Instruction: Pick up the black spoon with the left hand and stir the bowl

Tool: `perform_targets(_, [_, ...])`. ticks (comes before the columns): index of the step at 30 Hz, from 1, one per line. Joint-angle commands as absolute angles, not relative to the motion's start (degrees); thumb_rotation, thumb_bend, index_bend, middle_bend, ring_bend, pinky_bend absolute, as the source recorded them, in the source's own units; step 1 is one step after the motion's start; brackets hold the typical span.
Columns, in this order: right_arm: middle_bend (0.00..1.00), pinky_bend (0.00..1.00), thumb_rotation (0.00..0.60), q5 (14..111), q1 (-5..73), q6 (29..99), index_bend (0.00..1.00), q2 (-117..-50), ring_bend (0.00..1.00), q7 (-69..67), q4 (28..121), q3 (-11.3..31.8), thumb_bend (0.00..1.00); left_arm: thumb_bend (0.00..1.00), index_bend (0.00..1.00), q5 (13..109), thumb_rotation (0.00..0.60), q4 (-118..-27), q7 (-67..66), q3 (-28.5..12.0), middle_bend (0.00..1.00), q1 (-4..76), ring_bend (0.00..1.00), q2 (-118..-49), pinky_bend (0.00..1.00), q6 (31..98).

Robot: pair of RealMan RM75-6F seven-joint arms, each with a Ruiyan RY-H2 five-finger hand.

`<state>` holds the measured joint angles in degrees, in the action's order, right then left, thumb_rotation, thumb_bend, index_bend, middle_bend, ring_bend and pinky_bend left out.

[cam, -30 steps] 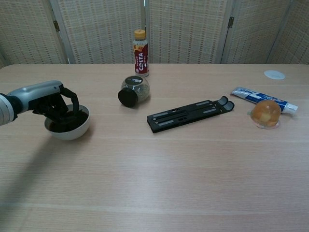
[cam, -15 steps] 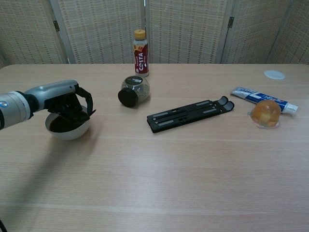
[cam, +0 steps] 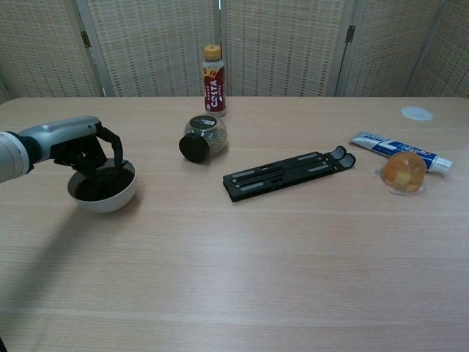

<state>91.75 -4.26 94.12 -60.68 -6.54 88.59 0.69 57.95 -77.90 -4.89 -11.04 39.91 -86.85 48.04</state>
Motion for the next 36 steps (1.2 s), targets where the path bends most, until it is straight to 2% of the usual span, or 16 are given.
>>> perform_targets(1, [0.16,0.09,0.600,91.8,-4.3,94.1,0.02,-60.7,0.12,-6.6,88.6,0.7,0.19,0.49,0.71,58.0,0.600,-79.1,-5.4,-10.4,0.96,39.6,0.84,-86.1,0.98,48.0])
perform_targets(10, [0.16,0.09,0.600,91.8,-4.5,94.5,0.02,-60.6,0.12,-6.6,88.6,0.7,0.19,0.49,0.71,58.9,0.600,-81.2,-6.8,-10.1,0.96,40.6,0.84,-87.1,0.98,48.0])
perform_targets(22, [0.16,0.09,0.600,91.5,-4.3,94.1,0.02,-60.8,0.12,-6.9,88.3,0.9,0.19,0.49,0.71,56.1,0.600,-75.8,-7.4,-12.4,0.96,42.6,0.84,-91.0,0.98,48.2])
perform_targets(36, [0.16,0.09,0.600,91.6,-3.8,93.5,0.02,-61.1,0.12,-7.2,87.9,0.9,0.19,0.49,0.71,57.8,0.600,-80.5,-7.1,-9.9,0.96,40.2,0.84,-86.6,0.98,48.9])
